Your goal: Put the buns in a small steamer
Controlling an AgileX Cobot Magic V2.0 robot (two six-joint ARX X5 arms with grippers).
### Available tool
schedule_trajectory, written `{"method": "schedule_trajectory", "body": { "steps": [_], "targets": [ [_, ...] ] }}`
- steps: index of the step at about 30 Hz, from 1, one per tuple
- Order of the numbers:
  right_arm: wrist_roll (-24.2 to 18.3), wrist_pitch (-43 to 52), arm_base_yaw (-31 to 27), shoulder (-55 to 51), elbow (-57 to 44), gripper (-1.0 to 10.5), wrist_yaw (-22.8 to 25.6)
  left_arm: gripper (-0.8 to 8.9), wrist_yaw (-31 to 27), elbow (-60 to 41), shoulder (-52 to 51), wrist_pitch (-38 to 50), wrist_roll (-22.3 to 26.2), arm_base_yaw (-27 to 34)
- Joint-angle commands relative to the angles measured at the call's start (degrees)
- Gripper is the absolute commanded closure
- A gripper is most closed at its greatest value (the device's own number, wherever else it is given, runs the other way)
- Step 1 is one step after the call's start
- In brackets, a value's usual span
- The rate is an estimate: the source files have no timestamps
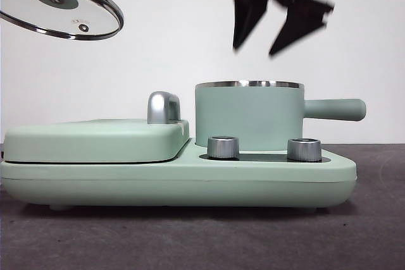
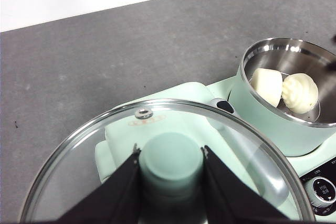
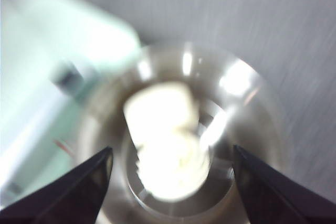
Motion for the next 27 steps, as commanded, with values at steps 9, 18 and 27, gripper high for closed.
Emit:
{"method": "schedule_trajectory", "body": {
  "steps": [9,18,27],
  "targets": [
    [2.78,29.00,4.02,-26.38,-32.06,5.9,5.99,8.03,0.20,1.05,-0.02,1.51,0.39,-0.04],
    [3.19,15.10,4.92,-43.93,-42.31,5.9,6.05,8.03,0.48,1.05,0.59,1.86,0.37,-0.98],
    [3.61,6.14,4.92,-57.57,-42.31,5.9,6.08,8.03,2.84,1.05,6.91,10.43,-3.08,-7.28]
  ]
}}
